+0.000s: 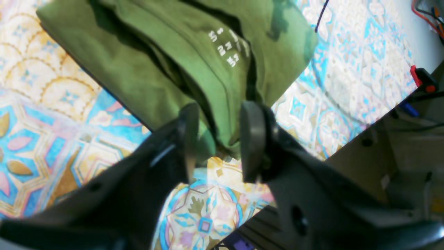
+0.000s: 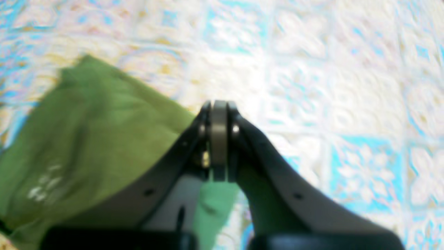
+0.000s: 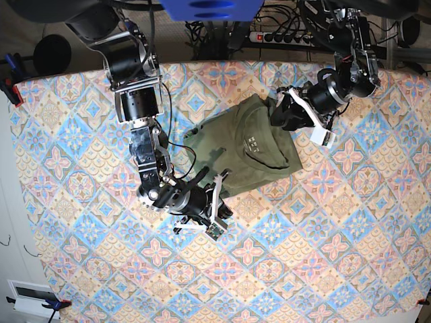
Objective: Layout the t-shirt on the table in an organized manner, then fold the t-shirt properly
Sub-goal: 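Tuck the bundle edges with both grippers to square the folded shirt, then grasp the bundle edge with the left gripper and pull it toward the left arm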
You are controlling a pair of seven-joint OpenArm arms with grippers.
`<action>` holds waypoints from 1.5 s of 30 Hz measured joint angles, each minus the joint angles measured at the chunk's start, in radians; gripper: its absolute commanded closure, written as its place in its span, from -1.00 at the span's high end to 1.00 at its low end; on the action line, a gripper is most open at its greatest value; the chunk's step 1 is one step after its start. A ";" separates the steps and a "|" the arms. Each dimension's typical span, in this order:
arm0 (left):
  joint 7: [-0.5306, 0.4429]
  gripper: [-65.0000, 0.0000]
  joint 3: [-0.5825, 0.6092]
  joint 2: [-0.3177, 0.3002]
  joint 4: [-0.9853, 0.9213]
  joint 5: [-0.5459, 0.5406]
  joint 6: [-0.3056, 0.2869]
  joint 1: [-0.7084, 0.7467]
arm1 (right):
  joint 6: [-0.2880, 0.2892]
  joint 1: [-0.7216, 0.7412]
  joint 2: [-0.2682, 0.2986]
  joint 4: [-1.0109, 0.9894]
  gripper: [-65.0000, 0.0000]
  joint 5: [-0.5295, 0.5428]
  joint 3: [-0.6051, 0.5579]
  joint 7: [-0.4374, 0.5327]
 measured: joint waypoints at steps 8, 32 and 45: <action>0.002 0.01 -0.157 0.094 -0.073 -0.014 0.007 -0.124 | 0.010 0.003 -0.009 -0.010 -1.00 0.004 -0.004 0.008; 0.064 0.26 -0.169 0.113 -0.402 -0.079 0.006 -0.282 | 0.004 0.000 0.041 -0.002 -1.00 0.005 -0.002 0.007; 0.061 0.09 -0.159 0.192 -0.551 -0.075 0.006 -0.366 | 0.005 0.000 0.041 -0.002 -1.00 0.008 -0.002 0.006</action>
